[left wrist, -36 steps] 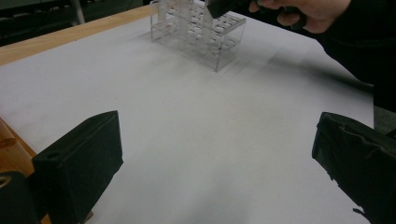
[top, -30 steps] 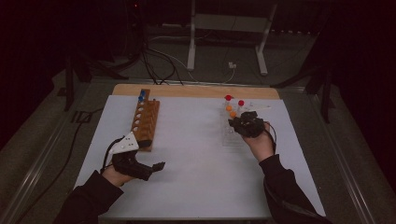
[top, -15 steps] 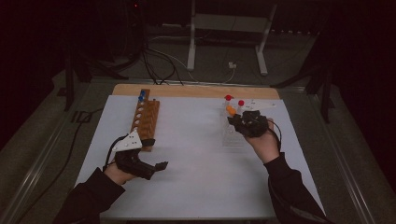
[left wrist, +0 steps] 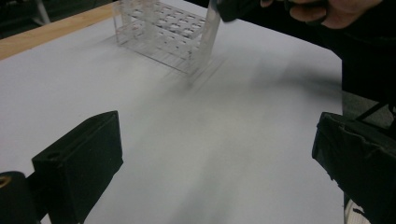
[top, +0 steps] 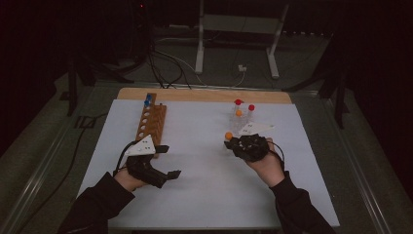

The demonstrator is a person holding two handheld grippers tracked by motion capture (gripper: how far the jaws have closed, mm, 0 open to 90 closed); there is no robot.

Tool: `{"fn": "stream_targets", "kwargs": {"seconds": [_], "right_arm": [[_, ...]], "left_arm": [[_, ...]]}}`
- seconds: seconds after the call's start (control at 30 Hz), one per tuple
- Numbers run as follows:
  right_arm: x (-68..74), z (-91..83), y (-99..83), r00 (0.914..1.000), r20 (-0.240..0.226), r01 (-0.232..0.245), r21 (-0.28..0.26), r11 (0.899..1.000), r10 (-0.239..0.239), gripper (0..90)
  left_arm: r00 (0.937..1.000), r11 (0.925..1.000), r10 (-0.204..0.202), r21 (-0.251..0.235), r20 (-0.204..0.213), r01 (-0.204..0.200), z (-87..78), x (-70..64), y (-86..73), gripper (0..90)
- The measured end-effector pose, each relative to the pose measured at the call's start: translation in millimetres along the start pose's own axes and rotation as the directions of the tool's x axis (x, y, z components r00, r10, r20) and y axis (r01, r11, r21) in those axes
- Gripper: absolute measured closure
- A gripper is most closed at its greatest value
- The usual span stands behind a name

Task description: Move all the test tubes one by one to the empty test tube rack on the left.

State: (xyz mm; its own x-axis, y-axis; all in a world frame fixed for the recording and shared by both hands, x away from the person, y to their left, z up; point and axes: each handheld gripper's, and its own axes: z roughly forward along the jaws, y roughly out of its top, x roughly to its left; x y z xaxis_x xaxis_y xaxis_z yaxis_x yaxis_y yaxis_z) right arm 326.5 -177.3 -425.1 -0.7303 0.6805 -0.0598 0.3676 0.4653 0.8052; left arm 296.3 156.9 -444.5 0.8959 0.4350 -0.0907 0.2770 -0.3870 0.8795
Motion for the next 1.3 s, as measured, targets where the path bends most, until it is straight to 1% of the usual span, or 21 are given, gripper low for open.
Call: {"fn": "stream_targets", "kwargs": {"seconds": [0.07,0.2,0.4,0.43,0.47,0.57,0.73,0.83,0.87,0.93,1.03,1.07,1.1,1.23,1.27,1.3], "right_arm": [[5.5,0.8,-3.0,0.9999,-0.011,0.010,0.005,1.000,-0.010,75.0],[15.0,0.4,-7.9,0.9990,-0.035,0.027,0.011,1.000,-0.026,74.9],[27.8,2.0,-14.3,0.9967,-0.072,0.039,0.015,0.999,-0.038,74.9],[29.6,2.0,-15.3,0.9961,-0.079,0.040,0.014,0.999,-0.039,74.9],[31.3,1.9,-16.2,0.9958,-0.083,0.040,0.015,0.999,-0.038,74.9],[35.8,2.4,-18.6,0.9944,-0.096,0.047,0.018,0.999,-0.045,74.9],[42.2,4.5,-21.4,0.9921,-0.114,0.055,0.023,0.998,-0.052,74.9],[45.5,5.1,-21.4,0.9909,-0.123,0.057,0.023,0.998,-0.054,74.9],[46.3,5.2,-21.2,0.9907,-0.125,0.057,0.022,0.998,-0.054,74.9],[47.4,5.4,-21.0,0.9901,-0.129,0.058,0.021,0.998,-0.055,74.9],[49.1,5.9,-21.1,0.9892,-0.135,0.061,0.023,0.998,-0.057,74.9],[49.7,6.2,-21.2,0.9889,-0.136,0.063,0.024,0.998,-0.060,74.9],[50.2,6.5,-21.3,0.9886,-0.137,0.065,0.023,0.998,-0.061,74.9],[51.4,6.6,-21.0,0.9876,-0.144,0.067,0.022,0.998,-0.063,74.9],[51.7,6.2,-20.8,0.9875,-0.145,0.066,0.022,0.998,-0.062,74.9],[52.0,5.8,-20.6,0.9874,-0.146,0.065,0.021,0.998,-0.062,74.9]], "left_arm": [[1.0000,1.0000,0.004,-0.001,0.006,-0.004,2.1,-1.0,1.9,2.7],[0.9994,0.9999,0.014,-0.005,0.031,-0.014,7.1,-3.7,6.9,2.8],[0.9971,0.9988,0.048,0.002,0.059,-0.048,16.0,-8.6,16.5,2.8],[0.9972,0.9987,0.051,0.000,0.055,-0.051,17.4,-9.4,18.0,3.2],[0.9964,0.9983,0.057,0.003,0.062,-0.058,18.8,-10.0,19.5,4.6],[0.9944,0.9976,0.069,0.002,0.080,-0.069,22.6,-11.9,24.4,4.6],[0.9907,0.9963,0.085,-0.021,0.107,-0.083,30.1,-16.4,33.9,6.0],[0.9881,0.9951,0.097,-0.027,0.119,-0.095,36.2,-18.8,38.7,7.4],[0.9882,0.9952,0.096,-0.028,0.119,-0.093,38.4,-19.7,40.2,8.1],[0.9865,0.9947,0.101,-0.031,0.129,-0.098,42.3,-21.0,42.9,8.8],[0.9844,0.9934,0.113,-0.036,0.135,-0.109,47.7,-23.3,45.7,16.4],[0.9836,0.9932,0.115,-0.033,0.139,-0.112,49.5,-23.9,46.4,17.0],[0.9830,0.9927,0.119,-0.033,0.140,-0.116,51.4,-24.3,46.7,20.8],[0.9833,0.9920,0.125,-0.029,0.132,-0.123,58.2,-24.9,47.8,32.8],[0.9822,0.9913,0.131,-0.029,0.135,-0.128,59.5,-24.8,48.2,35.6],[0.9835,0.9914,0.131,-0.026,0.125,-0.128,61.2,-25.1,48.7,39.2]]}}
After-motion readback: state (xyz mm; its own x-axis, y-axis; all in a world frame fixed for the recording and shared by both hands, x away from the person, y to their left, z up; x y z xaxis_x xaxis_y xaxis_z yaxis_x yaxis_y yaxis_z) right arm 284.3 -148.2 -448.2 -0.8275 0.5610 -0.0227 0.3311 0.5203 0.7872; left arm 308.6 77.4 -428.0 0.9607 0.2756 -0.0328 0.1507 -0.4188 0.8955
